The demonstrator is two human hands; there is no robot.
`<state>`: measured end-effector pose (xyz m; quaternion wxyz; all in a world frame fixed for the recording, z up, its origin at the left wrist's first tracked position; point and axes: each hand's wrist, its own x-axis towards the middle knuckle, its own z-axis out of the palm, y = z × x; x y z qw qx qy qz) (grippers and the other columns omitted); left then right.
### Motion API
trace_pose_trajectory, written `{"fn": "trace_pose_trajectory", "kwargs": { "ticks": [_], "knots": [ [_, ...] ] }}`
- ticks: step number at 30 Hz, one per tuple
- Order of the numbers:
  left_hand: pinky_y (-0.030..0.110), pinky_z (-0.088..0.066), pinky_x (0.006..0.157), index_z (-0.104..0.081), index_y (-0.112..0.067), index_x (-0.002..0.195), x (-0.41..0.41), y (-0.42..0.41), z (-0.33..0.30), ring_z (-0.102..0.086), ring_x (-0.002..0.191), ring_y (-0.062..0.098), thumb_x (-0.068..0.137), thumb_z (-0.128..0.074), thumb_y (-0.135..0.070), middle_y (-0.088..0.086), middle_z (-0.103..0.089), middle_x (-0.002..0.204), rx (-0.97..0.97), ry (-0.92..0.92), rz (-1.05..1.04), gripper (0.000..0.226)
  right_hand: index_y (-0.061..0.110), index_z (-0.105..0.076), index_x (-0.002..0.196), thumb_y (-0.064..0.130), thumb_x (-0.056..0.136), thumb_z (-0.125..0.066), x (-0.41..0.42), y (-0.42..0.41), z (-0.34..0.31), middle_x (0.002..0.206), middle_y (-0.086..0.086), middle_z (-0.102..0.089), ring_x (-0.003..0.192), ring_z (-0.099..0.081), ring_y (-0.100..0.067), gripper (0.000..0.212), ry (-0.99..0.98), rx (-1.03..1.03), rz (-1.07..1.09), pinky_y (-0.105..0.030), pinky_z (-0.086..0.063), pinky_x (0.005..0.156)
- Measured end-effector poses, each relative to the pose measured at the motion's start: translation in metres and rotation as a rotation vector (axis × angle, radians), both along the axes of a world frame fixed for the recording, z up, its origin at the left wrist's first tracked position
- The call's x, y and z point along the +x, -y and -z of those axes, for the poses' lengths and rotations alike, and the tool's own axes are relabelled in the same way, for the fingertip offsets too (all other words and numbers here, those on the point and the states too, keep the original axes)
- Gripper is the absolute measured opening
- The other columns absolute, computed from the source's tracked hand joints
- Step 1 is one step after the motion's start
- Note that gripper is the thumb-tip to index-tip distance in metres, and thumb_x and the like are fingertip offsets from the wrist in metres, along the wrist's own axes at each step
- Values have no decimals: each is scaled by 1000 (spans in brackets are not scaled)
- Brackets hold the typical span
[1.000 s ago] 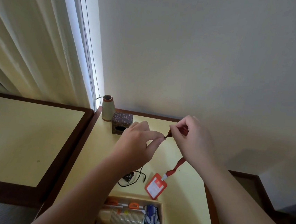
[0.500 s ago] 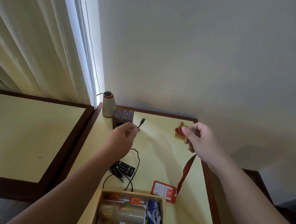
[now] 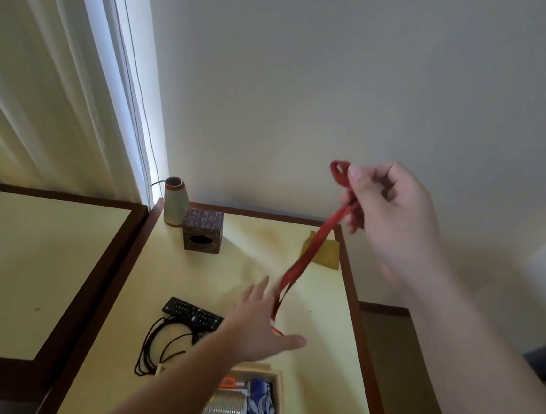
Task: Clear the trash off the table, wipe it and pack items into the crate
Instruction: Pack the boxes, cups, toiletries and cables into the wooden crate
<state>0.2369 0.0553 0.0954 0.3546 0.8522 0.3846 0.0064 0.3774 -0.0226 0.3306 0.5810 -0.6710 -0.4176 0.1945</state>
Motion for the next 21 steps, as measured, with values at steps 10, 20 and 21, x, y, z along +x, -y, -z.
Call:
{"fn": "trace_pose_trajectory", "kwargs": {
  "ticks": [10, 20, 21],
  "knots": [
    [19, -59, 70, -68, -21, 115, 40, 29, -42, -76, 82, 9, 109, -45, -51, -2, -76, 96, -316, 315, -327, 38, 19, -53, 143, 35, 99, -68, 53, 22, -34, 136, -7, -66, 98, -78, -23, 49, -346, 186, 35, -37, -63, 85],
    [38, -66, 80, -72, -19, 111, 33, 43, -110, -79, 89, 21, 106, -61, -35, 2, -78, 92, -445, 784, -424, 20, 23, -71, 116, 59, 89, -69, 31, 91, 113, 104, 6, -78, 94, -77, -12, 45, -154, -526, -319, -38, -65, 86],
    [38, -65, 83, -73, -18, 110, 29, 45, -114, -78, 90, 20, 106, -61, -35, 1, -79, 94, -431, 785, -431, 22, 19, -73, 112, 53, 92, -70, 34, 96, 116, 102, 3, -79, 94, -78, -15, 38, -194, -505, -322, -42, -65, 87]
  ]
}}
